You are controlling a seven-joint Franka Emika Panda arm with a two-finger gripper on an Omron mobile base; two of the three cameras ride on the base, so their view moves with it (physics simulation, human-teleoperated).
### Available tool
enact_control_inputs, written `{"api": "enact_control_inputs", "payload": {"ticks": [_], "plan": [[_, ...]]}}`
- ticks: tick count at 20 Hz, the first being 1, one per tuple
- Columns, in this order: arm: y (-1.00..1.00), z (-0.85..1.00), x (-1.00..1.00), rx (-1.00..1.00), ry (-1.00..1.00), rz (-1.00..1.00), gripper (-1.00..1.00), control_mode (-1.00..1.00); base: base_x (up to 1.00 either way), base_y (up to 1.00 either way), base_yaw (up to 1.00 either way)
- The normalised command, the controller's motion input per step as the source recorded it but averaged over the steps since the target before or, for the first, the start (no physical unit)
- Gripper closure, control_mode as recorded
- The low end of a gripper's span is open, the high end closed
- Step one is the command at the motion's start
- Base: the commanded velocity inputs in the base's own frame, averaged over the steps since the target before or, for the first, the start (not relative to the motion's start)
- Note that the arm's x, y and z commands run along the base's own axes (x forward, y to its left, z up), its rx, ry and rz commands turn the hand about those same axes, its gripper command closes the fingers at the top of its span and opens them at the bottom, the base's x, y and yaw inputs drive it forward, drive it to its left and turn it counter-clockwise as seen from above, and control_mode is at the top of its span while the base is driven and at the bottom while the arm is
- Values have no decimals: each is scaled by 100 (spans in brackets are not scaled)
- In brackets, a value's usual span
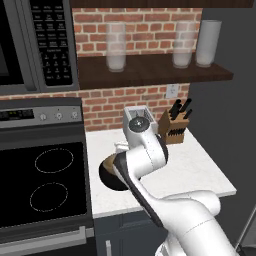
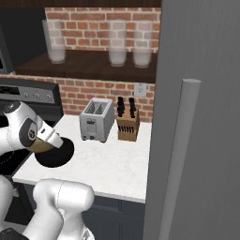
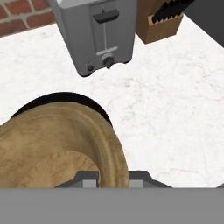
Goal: Pick up the bowls on the counter and stack them on top of one another in the open cabinet. Place the smaller bowl on top of the larger bowl.
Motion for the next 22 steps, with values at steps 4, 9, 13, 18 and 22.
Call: {"api": "enact_control_inputs", "payload": {"ticks": [4,9,13,18,22], "plan": [[-16,-44,0,0,-7,0,100,-100,0,0,0],[-20,-22,2,0,-2,0,100,-100,0,0,0],[-6,-2,11,0,-1,0,100,-100,0,0,0],[3,-9,25,0,0,0,100,-100,0,0,0],[4,-14,29,0,0,0,100,-100,0,0,0]]}}
